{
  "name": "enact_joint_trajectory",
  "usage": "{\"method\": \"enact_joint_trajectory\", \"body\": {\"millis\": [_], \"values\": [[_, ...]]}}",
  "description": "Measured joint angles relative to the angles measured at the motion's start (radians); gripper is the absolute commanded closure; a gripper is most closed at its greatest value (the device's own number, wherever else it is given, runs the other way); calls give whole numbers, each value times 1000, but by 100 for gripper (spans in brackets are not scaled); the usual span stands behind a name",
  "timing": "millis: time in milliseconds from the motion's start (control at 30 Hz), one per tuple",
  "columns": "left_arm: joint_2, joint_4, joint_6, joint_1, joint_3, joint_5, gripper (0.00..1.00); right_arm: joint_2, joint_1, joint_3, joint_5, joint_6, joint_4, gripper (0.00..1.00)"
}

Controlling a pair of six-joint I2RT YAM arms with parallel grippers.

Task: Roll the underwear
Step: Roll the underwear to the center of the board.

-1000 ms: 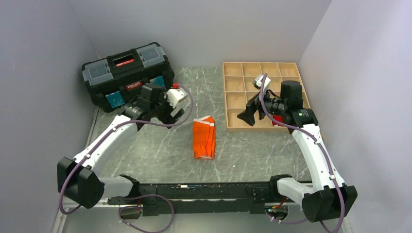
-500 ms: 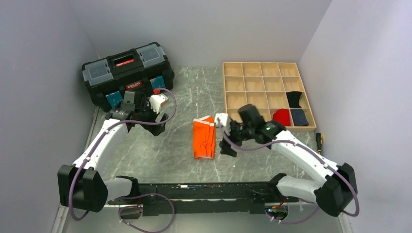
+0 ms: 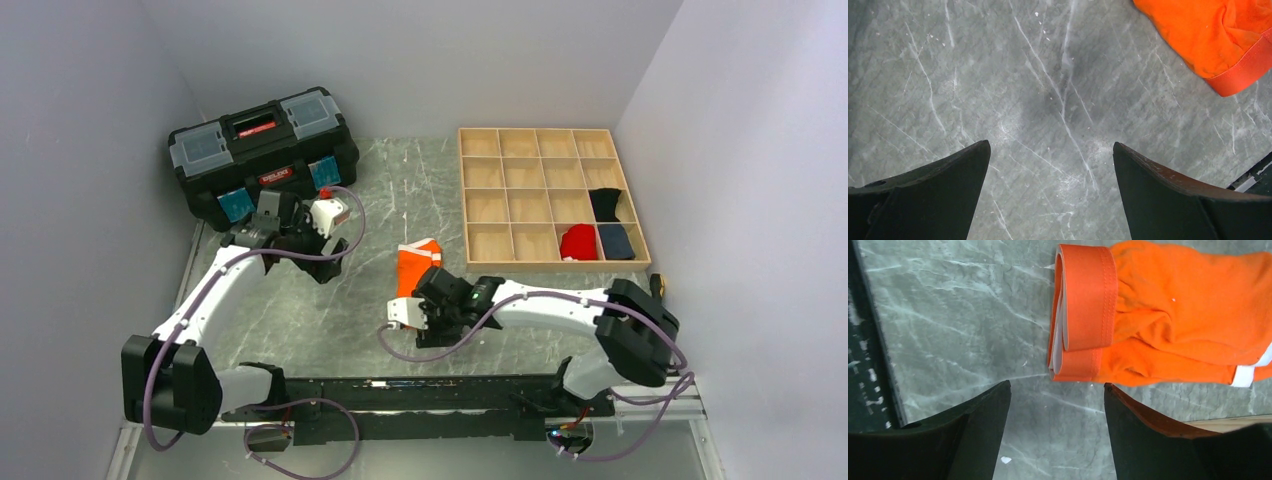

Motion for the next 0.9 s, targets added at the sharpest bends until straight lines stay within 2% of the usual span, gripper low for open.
{"method": "enact_joint_trajectory", "body": {"millis": [267,533,900], "values": [[42,16,15,0,0,1,1,107,91,32,131,-63,26,37],[59,23,19,0,0,8,1,147,94,62,183,-96,32,44],[62,31,27,0,0,10,0,137,94,65,216,-120,18,36]]}}
